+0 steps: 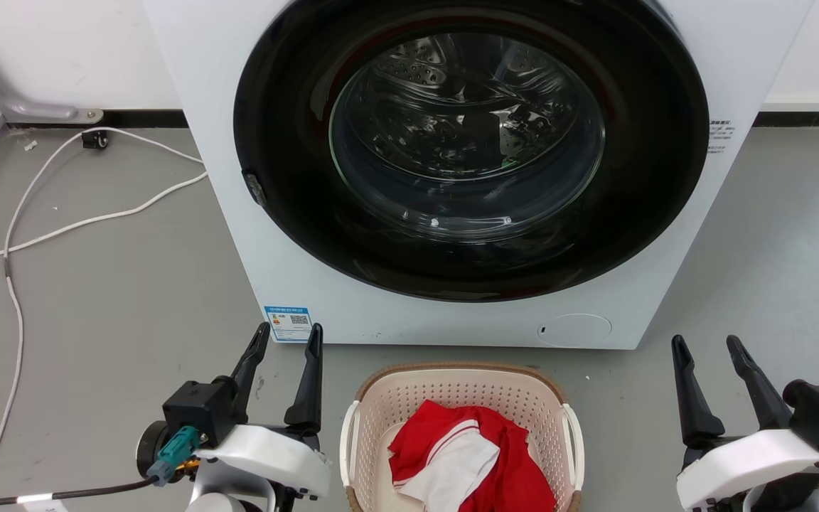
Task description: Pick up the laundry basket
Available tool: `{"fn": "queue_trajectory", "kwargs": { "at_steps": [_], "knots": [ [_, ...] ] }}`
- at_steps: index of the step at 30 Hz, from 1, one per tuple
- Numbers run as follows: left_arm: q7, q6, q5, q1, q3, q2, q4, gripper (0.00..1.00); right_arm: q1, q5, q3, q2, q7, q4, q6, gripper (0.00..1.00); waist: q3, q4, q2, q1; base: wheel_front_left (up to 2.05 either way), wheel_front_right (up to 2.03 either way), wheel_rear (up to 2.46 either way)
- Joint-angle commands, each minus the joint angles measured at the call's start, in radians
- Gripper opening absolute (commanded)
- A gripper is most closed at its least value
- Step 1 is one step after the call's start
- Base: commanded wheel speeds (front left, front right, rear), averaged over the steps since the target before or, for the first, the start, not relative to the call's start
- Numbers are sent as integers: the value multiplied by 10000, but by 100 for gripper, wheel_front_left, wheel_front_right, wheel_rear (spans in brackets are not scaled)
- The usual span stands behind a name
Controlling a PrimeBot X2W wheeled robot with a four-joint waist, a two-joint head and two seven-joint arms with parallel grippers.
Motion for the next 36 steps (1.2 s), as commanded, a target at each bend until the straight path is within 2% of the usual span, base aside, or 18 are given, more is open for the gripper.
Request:
{"fn": "queue_trajectory", "kwargs": {
  "at_steps": [1, 12, 26, 36],
  "knots": [
    [-76, 24, 225, -71, -36, 58, -29, 100, 66, -213, -4, 7, -21, -114, 18, 100, -1, 4, 0, 0, 0, 0, 0],
    [-348, 98, 1177, -60, -226, 90, 136, 100, 238, -1159, -11, 10, -101, -245, 21, 100, -49, 31, 0, 0, 0, 0, 0],
    [-635, 49, 1644, -60, -197, -23, 406, 100, 366, -1948, 89, 14, -266, -311, 12, 100, -68, 52, 0, 0, 0, 0, 0],
    [-718, 44, 1806, -80, -116, -66, 480, 100, 330, -1949, 116, 15, -317, -285, 13, 100, -55, 90, 0, 0, 0, 0, 0]
  ]
}}
